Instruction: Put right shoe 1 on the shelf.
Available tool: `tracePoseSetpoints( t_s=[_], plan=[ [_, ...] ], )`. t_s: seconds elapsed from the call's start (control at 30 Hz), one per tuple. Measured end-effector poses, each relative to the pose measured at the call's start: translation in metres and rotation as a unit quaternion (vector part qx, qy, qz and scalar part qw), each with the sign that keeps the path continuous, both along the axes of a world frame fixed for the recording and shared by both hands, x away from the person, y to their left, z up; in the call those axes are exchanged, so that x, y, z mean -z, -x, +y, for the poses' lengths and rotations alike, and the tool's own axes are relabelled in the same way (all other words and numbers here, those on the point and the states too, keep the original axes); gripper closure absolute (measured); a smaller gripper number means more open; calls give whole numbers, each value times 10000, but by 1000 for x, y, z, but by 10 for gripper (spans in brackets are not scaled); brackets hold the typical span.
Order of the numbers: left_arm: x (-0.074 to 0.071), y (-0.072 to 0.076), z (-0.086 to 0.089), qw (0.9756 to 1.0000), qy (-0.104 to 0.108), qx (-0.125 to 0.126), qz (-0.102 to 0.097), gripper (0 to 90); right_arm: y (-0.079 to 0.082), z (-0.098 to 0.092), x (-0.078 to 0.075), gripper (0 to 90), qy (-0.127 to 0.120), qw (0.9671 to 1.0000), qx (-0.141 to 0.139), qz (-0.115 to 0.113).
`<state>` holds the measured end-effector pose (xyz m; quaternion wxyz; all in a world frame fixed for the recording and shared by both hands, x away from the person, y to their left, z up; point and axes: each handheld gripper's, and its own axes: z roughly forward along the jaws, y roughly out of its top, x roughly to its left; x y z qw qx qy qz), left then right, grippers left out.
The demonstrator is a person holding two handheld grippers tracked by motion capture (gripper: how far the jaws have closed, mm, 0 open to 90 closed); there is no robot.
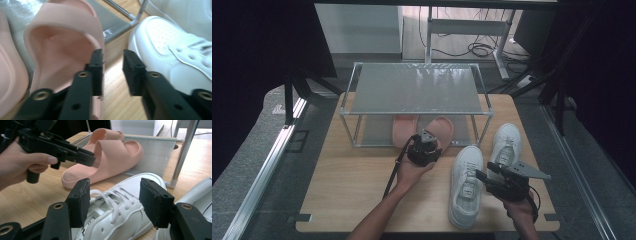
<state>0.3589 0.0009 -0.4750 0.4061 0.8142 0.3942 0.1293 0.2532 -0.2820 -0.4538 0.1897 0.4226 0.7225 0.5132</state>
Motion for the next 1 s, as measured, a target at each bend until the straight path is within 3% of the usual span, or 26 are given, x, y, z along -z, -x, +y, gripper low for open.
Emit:
tracePoseSetpoints(
  t_s=[0.1, 0.2, 0.63, 1.0],
  plan=[
    [-5, 8, 3, 9998, 17, 197, -57, 838, 0, 0, 0, 425, 4, 10000, -3, -1],
    [-7, 10, 1, 9994, 16, 354, -20, 897, 0, 1, 0, 425, 6, 10000, -9, -4],
    [-4, 0, -16, 9977, -9, 647, 195, 900, 0, -3, -1, 425, -27, 10000, 30, -2],
    [4, -21, -40, 9977, -469, 464, 163, 900, 0, -3, -1, 425, -19, 10000, 27, -17]
  ],
)
